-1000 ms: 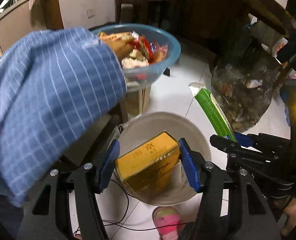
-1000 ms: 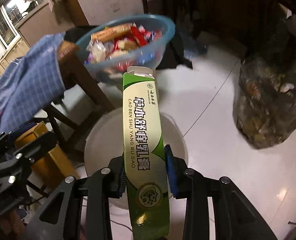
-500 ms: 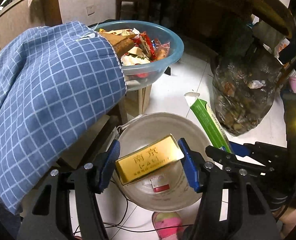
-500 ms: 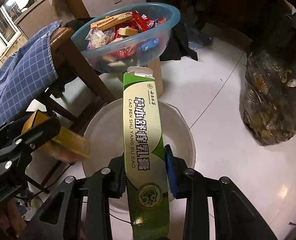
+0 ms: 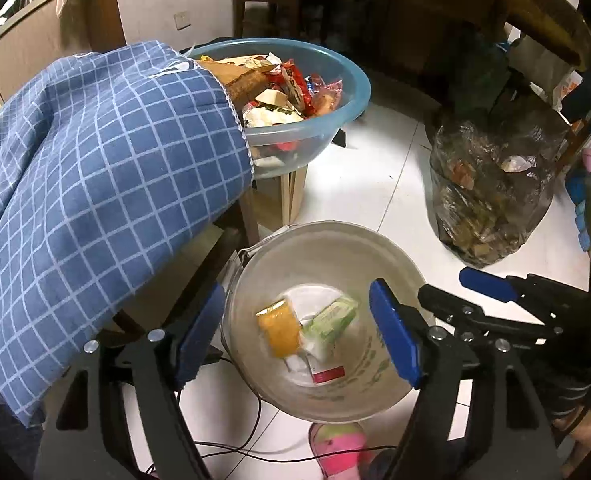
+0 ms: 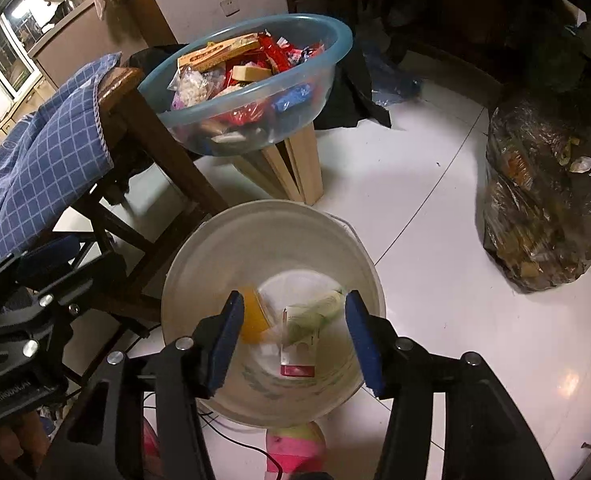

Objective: Collect trash
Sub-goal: 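Open both tools to drop the green box and gold box into the bucket, then move both open tools back to the remaining trash on the table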

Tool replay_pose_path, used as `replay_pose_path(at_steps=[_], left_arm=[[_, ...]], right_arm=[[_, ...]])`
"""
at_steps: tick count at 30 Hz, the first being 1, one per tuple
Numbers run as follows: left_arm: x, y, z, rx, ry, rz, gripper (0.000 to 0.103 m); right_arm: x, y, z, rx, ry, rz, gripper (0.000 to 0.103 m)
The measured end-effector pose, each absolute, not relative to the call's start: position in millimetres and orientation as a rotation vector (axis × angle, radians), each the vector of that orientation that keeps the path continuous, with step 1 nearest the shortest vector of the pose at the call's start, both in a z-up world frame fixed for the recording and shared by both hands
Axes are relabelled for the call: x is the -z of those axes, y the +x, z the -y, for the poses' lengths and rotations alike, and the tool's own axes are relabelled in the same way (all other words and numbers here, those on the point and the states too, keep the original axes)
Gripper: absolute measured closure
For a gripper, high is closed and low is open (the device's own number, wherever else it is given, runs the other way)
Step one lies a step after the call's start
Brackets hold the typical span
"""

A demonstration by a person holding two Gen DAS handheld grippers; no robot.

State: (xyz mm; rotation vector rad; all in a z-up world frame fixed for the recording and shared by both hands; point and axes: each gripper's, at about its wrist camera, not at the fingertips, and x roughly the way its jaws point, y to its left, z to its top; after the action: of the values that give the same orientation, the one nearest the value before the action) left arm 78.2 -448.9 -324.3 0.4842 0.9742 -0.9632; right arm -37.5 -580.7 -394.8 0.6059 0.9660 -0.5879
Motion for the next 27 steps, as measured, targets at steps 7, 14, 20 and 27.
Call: replay_pose_path(at_steps=[7,14,20,27], left_arm=[[317.1,80.8,441.9,0.953,0.475,-0.954,0.031],[224.4,98.6,368.1,0.91,0.354,-0.737,0.031],[82.0,143.9,194.6,0.61,0.136,-0.378,0.005],[36.7,236.8,5.2,0.223,0.059,-0.383,0.005]], right_arm=[[387.6,-42.0,581.7,0.61,0.587,-0.952,0.049],[307.3,-50.2,555.2,0.637,0.376,-0.723,0.049],[179.2,7.9,471.9,0.367,0.132,-0.441,0.032],[111.7,142.3,343.8,-0.05,0.08,-0.442,0.022]])
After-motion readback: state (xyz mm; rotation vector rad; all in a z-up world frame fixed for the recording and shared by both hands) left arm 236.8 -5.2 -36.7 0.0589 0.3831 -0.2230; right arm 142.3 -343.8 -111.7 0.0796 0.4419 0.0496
